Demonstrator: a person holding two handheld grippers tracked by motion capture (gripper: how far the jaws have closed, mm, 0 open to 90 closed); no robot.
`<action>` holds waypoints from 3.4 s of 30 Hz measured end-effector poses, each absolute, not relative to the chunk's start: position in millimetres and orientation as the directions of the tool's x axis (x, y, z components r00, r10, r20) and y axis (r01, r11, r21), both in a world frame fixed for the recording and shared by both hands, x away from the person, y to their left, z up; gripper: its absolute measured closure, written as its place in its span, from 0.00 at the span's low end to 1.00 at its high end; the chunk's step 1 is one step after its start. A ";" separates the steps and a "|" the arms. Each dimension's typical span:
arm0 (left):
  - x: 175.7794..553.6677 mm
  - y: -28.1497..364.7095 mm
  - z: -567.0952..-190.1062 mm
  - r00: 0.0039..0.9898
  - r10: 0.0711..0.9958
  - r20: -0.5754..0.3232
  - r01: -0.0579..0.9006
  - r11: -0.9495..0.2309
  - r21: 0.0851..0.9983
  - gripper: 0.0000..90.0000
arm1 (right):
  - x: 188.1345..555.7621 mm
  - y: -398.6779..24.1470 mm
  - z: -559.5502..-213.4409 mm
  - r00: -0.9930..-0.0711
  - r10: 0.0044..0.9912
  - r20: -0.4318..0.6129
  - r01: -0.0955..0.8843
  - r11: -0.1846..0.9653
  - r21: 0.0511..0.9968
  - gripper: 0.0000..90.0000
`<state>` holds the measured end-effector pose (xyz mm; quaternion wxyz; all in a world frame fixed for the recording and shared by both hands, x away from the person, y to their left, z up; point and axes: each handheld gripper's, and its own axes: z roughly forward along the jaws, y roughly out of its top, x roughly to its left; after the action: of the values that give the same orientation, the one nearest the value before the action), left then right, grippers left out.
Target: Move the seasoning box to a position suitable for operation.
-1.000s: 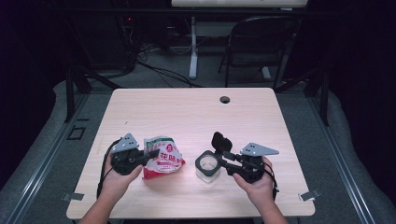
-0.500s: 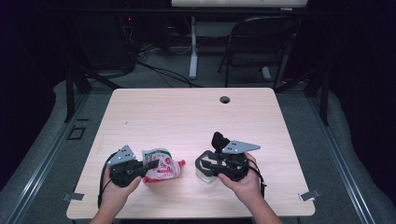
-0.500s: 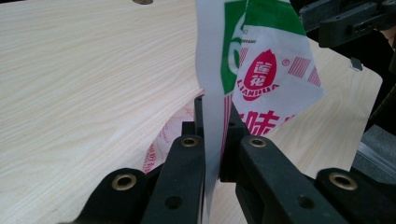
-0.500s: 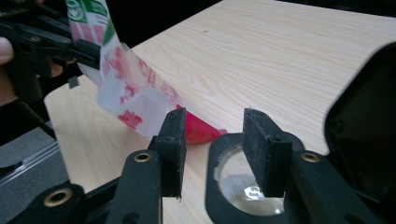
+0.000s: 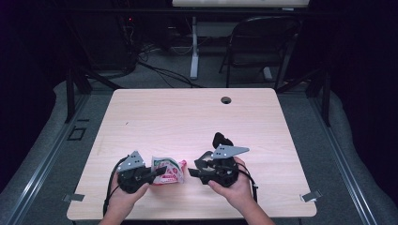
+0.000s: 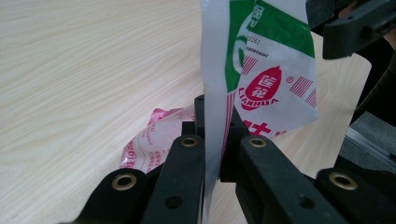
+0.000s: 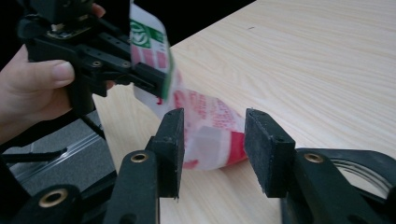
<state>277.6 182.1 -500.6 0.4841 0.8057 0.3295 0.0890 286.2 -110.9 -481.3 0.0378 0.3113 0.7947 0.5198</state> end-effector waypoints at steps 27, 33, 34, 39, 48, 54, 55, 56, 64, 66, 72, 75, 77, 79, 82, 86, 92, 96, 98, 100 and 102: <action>278.7 152.8 -507.2 0.800 0.572 -0.182 0.435 -0.343 0.832 1.00 | 295.6 -83.0 -502.8 -0.812 0.536 0.232 0.476 0.378 0.794 0.83; 278.5 151.1 -507.8 0.805 0.568 -0.173 0.430 -0.358 0.828 0.98 | 297.5 -81.7 -505.3 -0.809 0.536 0.240 0.490 0.390 0.780 0.94; 278.5 151.1 -507.8 0.805 0.568 -0.173 0.430 -0.358 0.828 0.97 | 297.9 -82.0 -505.4 -0.809 0.536 0.241 0.491 0.392 0.778 0.95; 275.8 150.0 -509.2 0.807 0.574 -0.135 0.410 -0.381 0.829 0.89 | 297.9 -81.9 -506.0 -0.806 0.540 0.241 0.493 0.389 0.778 1.00; 271.3 155.3 -514.0 0.823 0.558 -0.106 0.384 -0.409 0.828 0.79 | 297.7 -81.8 -505.4 -0.806 0.539 0.244 0.496 0.390 0.776 1.00; 269.5 158.9 -518.7 0.818 0.569 -0.083 0.383 -0.431 0.817 0.75 | 297.6 -81.3 -505.0 -0.806 0.540 0.244 0.495 0.386 0.778 1.00; 268.4 159.7 -520.8 0.812 0.579 -0.072 0.384 -0.438 0.813 0.75 | 297.9 -81.0 -504.5 -0.807 0.538 0.242 0.492 0.389 0.779 1.00; 268.1 160.2 -521.8 0.811 0.582 -0.064 0.381 -0.442 0.812 0.75 | 298.0 -80.9 -504.3 -0.807 0.539 0.241 0.492 0.389 0.779 1.00; 265.6 161.7 -528.2 0.807 0.590 -0.014 0.362 -0.476 0.801 0.77 | 299.6 -79.1 -502.4 -0.806 0.539 0.244 0.493 0.384 0.781 1.00; 264.9 162.0 -530.5 0.807 0.591 0.000 0.356 -0.485 0.799 0.79 | 299.6 -79.1 -502.4 -0.805 0.540 0.247 0.495 0.380 0.781 1.00; 264.5 163.5 -530.9 0.798 0.602 0.000 0.355 -0.470 0.808 0.97 | 300.9 -77.9 -501.3 -0.806 0.538 0.245 0.489 0.374 0.788 1.00; 264.5 164.9 -529.6 0.792 0.610 -0.006 0.358 -0.457 0.814 1.00 | 302.6 -76.3 -498.9 -0.807 0.536 0.246 0.486 0.369 0.792 1.00; 264.5 165.7 -528.2 0.790 0.612 -0.016 0.363 -0.448 0.817 1.00 | 303.4 -75.1 -496.7 -0.809 0.535 0.241 0.480 0.367 0.797 1.00; 264.9 166.2 -526.3 0.792 0.609 -0.040 0.372 -0.430 0.822 1.00 | 303.4 -74.4 -493.6 -0.810 0.536 0.239 0.477 0.365 0.800 1.00; 265.1 166.0 -522.7 0.796 0.600 -0.081 0.388 -0.403 0.829 1.00 | 302.6 -75.9 -487.4 -0.811 0.540 0.227 0.469 0.366 0.804 1.00; 262.5 161.9 -518.7 0.803 0.584 -0.116 0.398 -0.382 0.834 1.00 | 300.5 -80.9 -480.7 -0.812 0.540 0.223 0.465 0.368 0.805 1.00; 256.9 154.5 -518.5 0.812 0.572 -0.116 0.390 -0.384 0.837 1.00 | 298.8 -87.8 -475.2 -0.813 0.533 0.232 0.473 0.374 0.798 1.00; 259.0 155.4 -526.4 0.821 0.556 -0.128 0.390 -0.383 0.837 0.90 | 300.7 -87.6 -476.4 -0.816 0.526 0.241 0.479 0.380 0.791 1.00; 260.5 157.8 -529.4 0.829 0.544 -0.131 0.384 -0.383 0.840 0.81 | 301.6 -87.6 -475.9 -0.819 0.523 0.237 0.476 0.387 0.790 1.00; 261.8 160.3 -532.3 0.827 0.547 -0.128 0.382 -0.381 0.842 0.73 | 301.7 -87.5 -475.4 -0.819 0.523 0.236 0.477 0.391 0.787 1.00; 263.4 163.1 -535.5 0.813 0.571 -0.111 0.383 -0.383 0.841 0.66 | 301.3 -87.0 -475.0 -0.819 0.523 0.236 0.478 0.394 0.785 1.00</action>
<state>263.4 163.1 -535.5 0.4745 0.8255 0.2890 0.0992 301.3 -87.0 -475.0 0.0247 0.2999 0.8344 0.4618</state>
